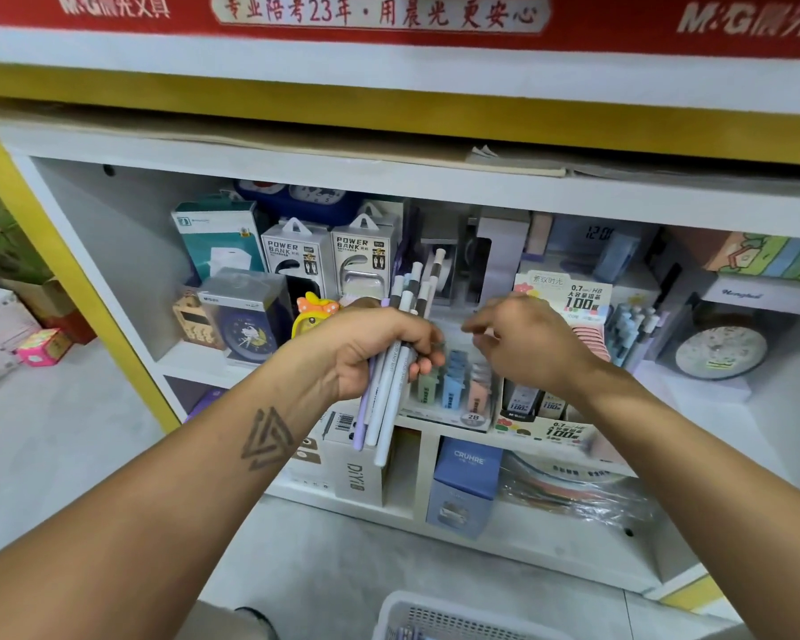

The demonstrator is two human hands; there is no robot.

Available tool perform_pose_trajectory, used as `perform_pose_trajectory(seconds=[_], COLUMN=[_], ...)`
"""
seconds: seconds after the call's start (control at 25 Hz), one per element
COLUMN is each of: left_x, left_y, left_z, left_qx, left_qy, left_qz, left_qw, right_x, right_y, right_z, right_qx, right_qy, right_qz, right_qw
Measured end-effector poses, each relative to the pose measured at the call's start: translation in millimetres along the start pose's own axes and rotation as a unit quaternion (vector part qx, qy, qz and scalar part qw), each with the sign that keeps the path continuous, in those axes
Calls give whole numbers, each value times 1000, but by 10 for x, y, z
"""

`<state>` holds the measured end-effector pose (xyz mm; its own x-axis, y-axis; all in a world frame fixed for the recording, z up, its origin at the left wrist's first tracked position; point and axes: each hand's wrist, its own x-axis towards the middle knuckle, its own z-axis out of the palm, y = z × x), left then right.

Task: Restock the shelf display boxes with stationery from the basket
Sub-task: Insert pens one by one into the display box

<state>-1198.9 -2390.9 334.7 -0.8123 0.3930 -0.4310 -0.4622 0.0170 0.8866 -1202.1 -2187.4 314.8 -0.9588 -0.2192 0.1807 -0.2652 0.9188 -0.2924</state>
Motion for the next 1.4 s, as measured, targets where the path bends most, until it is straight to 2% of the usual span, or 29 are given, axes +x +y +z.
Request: perform_pose_trajectory(seconds=[0.04,0.08,0.12,0.16,0.2,0.32,0.44,0.52,0.64,0.76,0.92,1.0,1.08,1.16,1.28,1.4], left_x=[12,27,37,43,44,39,44,58,98,143,232,256,274,285,326,364], left_y=[-3,-9,-19,-33,-48,-80,-60,-34,-20,-21,-17,-15,-26,-54,-124,-146], left_z=[23,54,87,123,160,240,261,265,328,515,886,1044,1171,1252,1322,1347], left_qx=[4,8,15,24,35,47,36,19,3,-4,-36,-46,-50,-62,-81,-84], left_qy=[-12,-24,-36,-50,-62,-73,-44,-18,7,-24,-72,-84,-88,-86,-80,-82], left_qz=[-3,-7,-9,-11,-13,-17,-14,-11,-10,-17,-12,-10,-8,-4,5,17], left_qw=[1000,1000,999,998,997,996,998,1000,1000,1000,997,995,995,994,993,993], right_x=[8,14,20,23,18,-43,-110,-164,-273,-446,-643,-698,-781,-865,-899,-870], right_y=[-19,-29,-35,-30,-25,9,162,273,449,632,909,1037,1153,1269,1417,1441], right_z=[-55,-121,-169,-202,-229,-287,-377,-476,-629,-766,-879,-901,-880,-797,-692,-634], right_qx=[172,365,517,606,639,608,610,592,503,407,249,156,77,35,44,73], right_qy=[18,19,16,14,15,59,121,166,224,253,313,345,337,291,247,233], right_qz=[52,92,117,128,131,130,151,152,125,107,88,89,75,74,104,87], right_qw=[984,926,848,785,758,781,768,774,825,871,913,921,935,953,962,966])
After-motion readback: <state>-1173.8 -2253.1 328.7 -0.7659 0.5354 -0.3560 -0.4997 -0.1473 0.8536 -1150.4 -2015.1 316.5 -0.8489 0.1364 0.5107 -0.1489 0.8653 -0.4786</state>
